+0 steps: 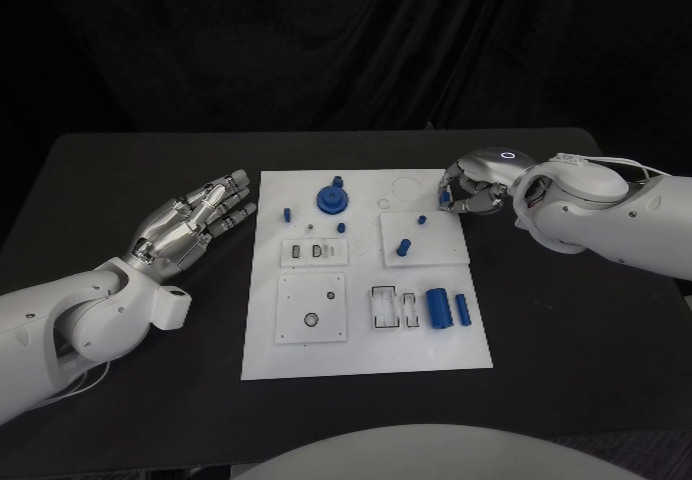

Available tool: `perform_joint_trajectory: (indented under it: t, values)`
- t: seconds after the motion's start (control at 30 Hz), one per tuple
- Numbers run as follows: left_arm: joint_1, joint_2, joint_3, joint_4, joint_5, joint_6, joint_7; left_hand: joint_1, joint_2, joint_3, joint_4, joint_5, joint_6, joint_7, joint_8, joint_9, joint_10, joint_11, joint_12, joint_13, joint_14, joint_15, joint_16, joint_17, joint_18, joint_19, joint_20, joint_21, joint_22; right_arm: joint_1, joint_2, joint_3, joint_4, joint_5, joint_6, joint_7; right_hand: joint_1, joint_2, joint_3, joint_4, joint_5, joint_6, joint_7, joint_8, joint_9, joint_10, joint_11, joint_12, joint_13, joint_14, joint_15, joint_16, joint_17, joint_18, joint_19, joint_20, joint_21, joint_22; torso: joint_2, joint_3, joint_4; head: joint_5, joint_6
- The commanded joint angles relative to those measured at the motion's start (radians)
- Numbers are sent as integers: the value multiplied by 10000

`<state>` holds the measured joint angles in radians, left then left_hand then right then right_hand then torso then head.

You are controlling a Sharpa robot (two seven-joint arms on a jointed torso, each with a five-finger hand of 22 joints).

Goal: Assemble the parts on the task board

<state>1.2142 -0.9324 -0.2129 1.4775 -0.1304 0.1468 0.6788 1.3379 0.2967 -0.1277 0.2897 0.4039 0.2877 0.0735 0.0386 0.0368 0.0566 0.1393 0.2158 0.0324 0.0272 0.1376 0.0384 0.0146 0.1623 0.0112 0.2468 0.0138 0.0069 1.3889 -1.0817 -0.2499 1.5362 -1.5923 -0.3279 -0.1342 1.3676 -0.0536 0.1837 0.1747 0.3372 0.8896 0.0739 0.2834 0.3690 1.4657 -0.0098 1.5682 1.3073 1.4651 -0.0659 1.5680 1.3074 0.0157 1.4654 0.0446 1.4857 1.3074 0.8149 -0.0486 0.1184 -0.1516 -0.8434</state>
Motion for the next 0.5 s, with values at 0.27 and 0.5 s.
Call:
perform_joint_trajectory:
  t: [0.27, 0.5]
  values:
    - [-32, 20, 8, 6, 1, 173, 837, 104, -25, 95, -5, 46, -54, 39, 5, 0, -9, 63, -1, -6, -10, 86, -11, -11, 155, 14, 73, -18, 10, -31, -21, 4, 35, -32, -465, 149, 394, 184, 165, -349, 170, 259, -65, 368, 447, 1051, -113, 26, 2634, 1057, -127, 28, 2634, 112, 502, -100, -103, 2238, -1, 0, -1, 22, -10]
    - [-47, -15, 8, 11, 1, 184, 801, 104, -25, 95, -5, 46, -54, 39, 5, 0, -9, 63, -1, -6, -10, 86, -11, -11, 155, 14, 73, -18, 10, -13, -218, 15, 406, -32, -823, 193, 424, 202, 173, -407, 48, 326, -40, 457, 571, 1051, -93, 26, 2634, 1057, -117, 28, 2634, 118, 487, -98, -135, 2230, 1, -2, -2, 46, -13]
